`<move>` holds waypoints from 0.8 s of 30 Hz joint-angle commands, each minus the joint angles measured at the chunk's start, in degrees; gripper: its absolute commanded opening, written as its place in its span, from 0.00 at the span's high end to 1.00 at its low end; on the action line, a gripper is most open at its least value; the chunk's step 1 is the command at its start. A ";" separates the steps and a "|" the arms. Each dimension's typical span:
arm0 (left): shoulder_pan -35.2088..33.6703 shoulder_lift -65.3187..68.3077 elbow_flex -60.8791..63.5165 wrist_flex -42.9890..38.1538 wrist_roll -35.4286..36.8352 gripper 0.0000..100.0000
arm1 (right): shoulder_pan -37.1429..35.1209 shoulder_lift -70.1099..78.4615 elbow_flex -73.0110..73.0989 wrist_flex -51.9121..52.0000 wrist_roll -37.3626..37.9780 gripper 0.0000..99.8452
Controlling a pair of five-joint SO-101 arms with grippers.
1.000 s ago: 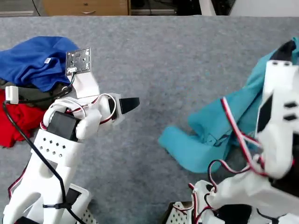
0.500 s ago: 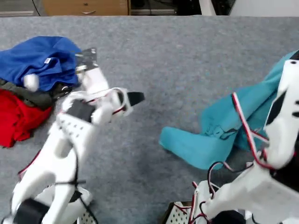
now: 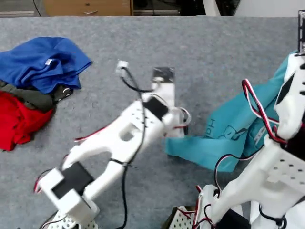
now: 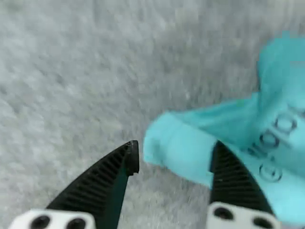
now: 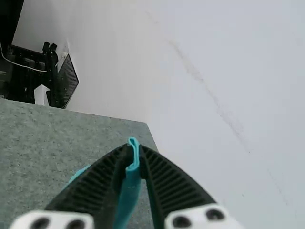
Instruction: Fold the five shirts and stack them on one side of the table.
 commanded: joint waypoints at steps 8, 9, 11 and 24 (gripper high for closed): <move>6.07 11.30 -8.00 5.01 0.00 0.90 | 1.01 1.54 3.03 -6.24 0.97 1.00; 5.80 11.82 -8.26 5.01 0.00 0.92 | 1.01 2.15 2.95 -6.77 0.97 1.00; 5.10 12.00 -8.88 5.10 0.00 0.94 | 1.01 3.38 2.15 -6.68 0.97 1.00; -15.21 12.18 -26.11 16.00 0.18 0.98 | -5.67 5.58 2.42 -6.68 0.62 1.00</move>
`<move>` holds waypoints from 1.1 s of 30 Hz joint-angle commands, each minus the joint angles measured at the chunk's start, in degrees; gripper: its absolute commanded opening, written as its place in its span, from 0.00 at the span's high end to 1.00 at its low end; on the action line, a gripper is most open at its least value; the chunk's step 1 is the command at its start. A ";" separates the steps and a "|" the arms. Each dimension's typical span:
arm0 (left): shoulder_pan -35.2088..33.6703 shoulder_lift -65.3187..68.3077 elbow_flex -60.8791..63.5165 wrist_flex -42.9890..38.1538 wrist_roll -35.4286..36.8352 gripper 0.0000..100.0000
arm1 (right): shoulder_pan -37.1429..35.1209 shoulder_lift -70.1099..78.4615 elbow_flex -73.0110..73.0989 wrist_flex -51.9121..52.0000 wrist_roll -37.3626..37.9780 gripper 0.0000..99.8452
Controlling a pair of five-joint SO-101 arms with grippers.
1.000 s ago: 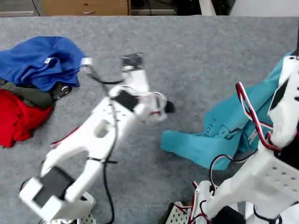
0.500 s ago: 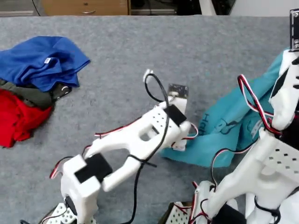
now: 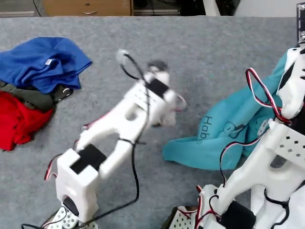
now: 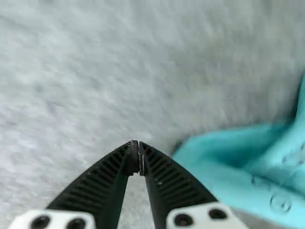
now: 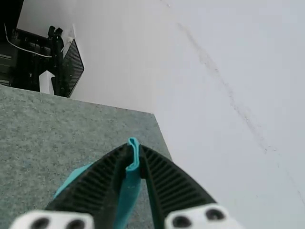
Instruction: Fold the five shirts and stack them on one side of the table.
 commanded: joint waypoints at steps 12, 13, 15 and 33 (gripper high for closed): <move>11.08 0.13 -4.75 5.27 9.49 0.70 | 1.54 -0.57 0.92 -1.49 6.95 1.00; 12.13 0.40 -3.96 4.31 9.58 0.68 | 1.71 -0.57 0.92 -1.49 7.91 1.00; 14.07 2.07 -1.85 1.14 9.49 0.68 | 1.71 -0.48 1.36 -1.41 9.49 1.00; 4.84 19.91 -12.13 2.11 9.58 0.98 | -2.42 0.31 3.65 -3.08 9.93 1.00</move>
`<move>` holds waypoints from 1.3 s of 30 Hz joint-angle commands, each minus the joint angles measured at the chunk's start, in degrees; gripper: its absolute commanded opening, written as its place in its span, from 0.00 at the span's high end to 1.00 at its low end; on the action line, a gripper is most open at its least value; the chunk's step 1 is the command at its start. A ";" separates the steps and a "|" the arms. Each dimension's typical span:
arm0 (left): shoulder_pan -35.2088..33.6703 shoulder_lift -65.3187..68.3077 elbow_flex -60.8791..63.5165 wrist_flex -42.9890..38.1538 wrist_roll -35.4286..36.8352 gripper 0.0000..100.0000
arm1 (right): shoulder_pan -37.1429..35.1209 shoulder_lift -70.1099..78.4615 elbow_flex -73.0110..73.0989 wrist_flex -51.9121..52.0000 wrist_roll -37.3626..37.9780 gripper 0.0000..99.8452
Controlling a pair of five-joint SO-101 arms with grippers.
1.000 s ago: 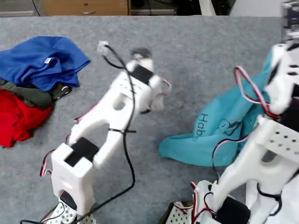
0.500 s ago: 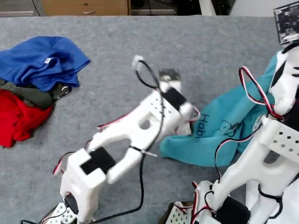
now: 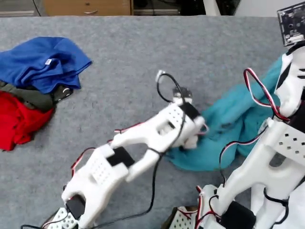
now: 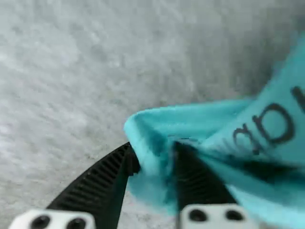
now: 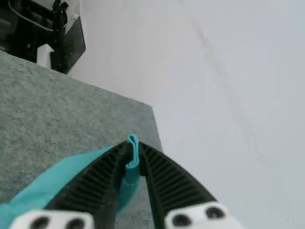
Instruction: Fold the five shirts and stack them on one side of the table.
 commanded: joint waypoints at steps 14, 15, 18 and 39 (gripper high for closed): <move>-42.46 -0.48 -29.10 18.55 0.18 0.98 | -20.00 14.37 0.04 -1.32 2.37 1.00; -44.84 -1.27 -29.19 18.55 0.18 0.98 | -20.70 15.34 -0.04 -1.32 2.46 1.00; -50.02 -6.20 -27.69 18.64 0.26 0.98 | -22.20 17.45 -0.13 -1.32 2.64 1.00; -25.58 1.98 3.87 18.46 -21.71 0.98 | -18.33 39.08 -23.16 15.56 11.43 1.00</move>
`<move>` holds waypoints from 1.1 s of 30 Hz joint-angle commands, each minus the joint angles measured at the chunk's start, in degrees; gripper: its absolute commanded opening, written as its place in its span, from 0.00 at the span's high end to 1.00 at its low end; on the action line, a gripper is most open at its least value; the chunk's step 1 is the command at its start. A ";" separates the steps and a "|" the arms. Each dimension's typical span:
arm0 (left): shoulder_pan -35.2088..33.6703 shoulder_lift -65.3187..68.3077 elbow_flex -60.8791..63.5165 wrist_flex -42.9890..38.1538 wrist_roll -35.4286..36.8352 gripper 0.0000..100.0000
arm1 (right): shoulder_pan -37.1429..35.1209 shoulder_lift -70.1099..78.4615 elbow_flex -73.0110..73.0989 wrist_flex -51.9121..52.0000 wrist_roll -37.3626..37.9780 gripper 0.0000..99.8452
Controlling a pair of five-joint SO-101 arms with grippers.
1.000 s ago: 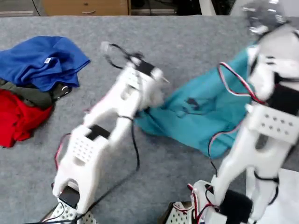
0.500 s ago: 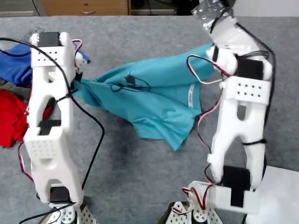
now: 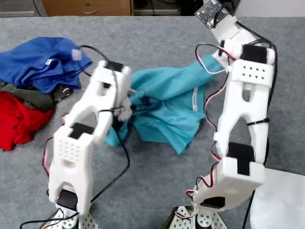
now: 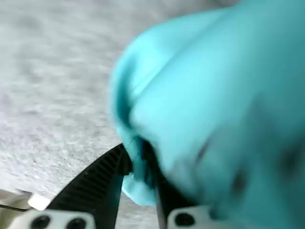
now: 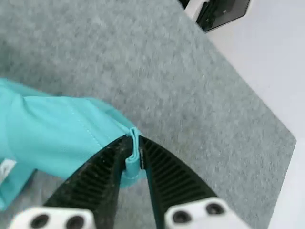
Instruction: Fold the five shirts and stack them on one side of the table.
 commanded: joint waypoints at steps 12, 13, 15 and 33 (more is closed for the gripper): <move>11.08 12.35 4.84 1.32 -13.80 0.98 | 3.38 2.33 -10.24 8.09 5.01 1.00; 11.08 12.35 4.40 1.23 -13.71 0.98 | 4.09 2.24 -10.24 7.47 4.22 1.00; 10.90 12.35 3.25 1.23 -13.71 0.98 | 4.97 2.24 -10.68 7.21 3.96 1.00; 0.53 -20.00 -9.49 0.70 -13.89 0.70 | 7.08 2.42 -11.74 6.86 3.34 1.00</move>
